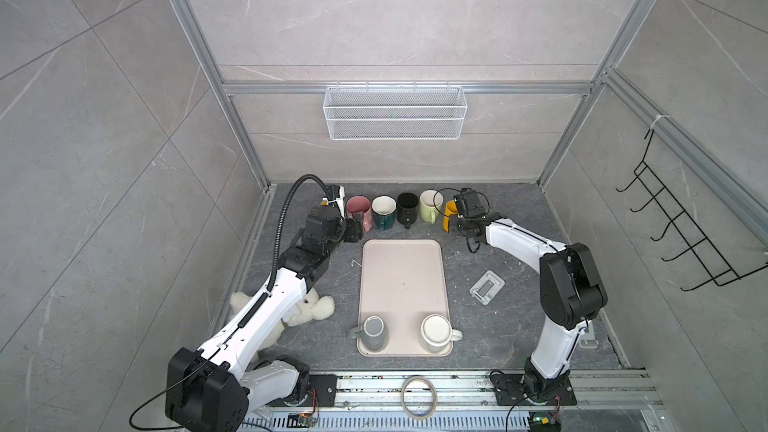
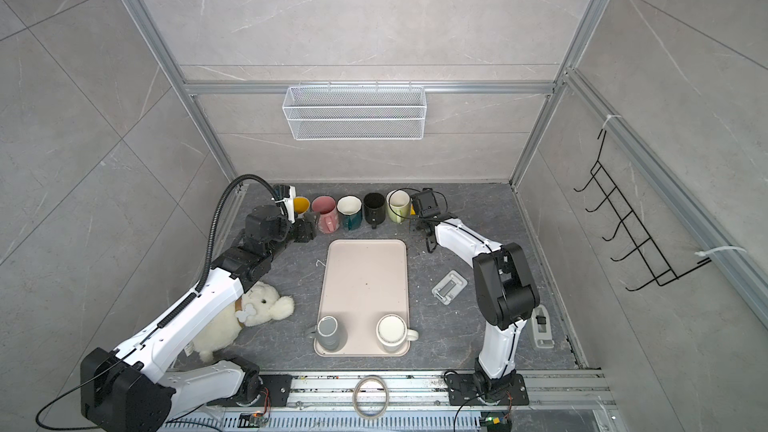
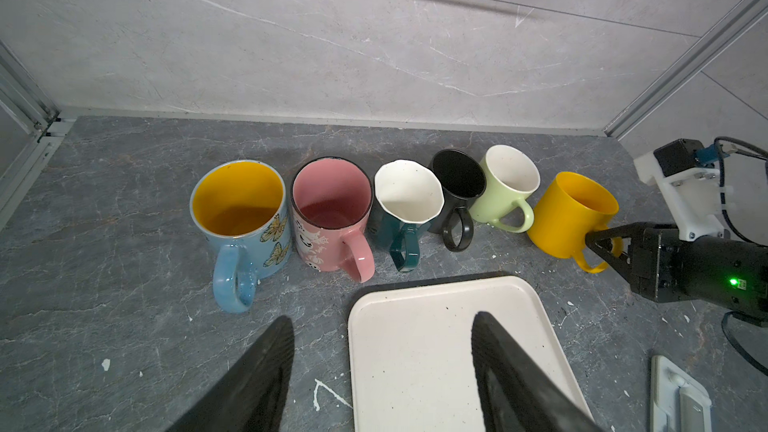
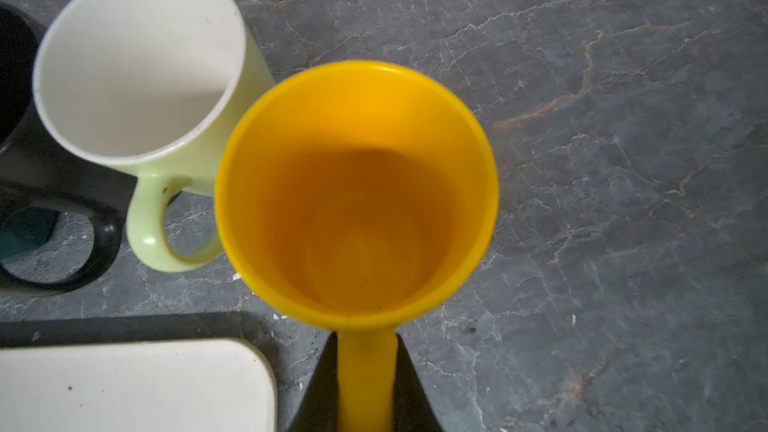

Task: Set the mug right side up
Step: 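Lower the yellow mug upright beside the light green mug with the right gripper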

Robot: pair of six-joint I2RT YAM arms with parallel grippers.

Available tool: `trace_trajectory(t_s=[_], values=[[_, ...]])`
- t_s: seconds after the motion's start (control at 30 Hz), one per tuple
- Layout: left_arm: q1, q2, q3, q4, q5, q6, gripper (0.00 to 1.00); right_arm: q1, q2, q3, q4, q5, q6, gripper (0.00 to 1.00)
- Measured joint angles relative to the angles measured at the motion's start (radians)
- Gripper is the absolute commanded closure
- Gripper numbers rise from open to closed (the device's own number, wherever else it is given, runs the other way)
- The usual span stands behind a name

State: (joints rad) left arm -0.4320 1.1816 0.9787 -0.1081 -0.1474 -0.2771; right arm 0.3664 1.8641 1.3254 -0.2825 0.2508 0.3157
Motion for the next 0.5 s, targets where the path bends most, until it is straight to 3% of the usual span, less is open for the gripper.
trace_trajectory(t_s=[0.5], values=[[0.011, -0.031, -0.018, -0.009, -0.004, -0.004, 0.30, 0.008, 0.046, 0.000, 0.042, 0.042, -0.003, 1.00]])
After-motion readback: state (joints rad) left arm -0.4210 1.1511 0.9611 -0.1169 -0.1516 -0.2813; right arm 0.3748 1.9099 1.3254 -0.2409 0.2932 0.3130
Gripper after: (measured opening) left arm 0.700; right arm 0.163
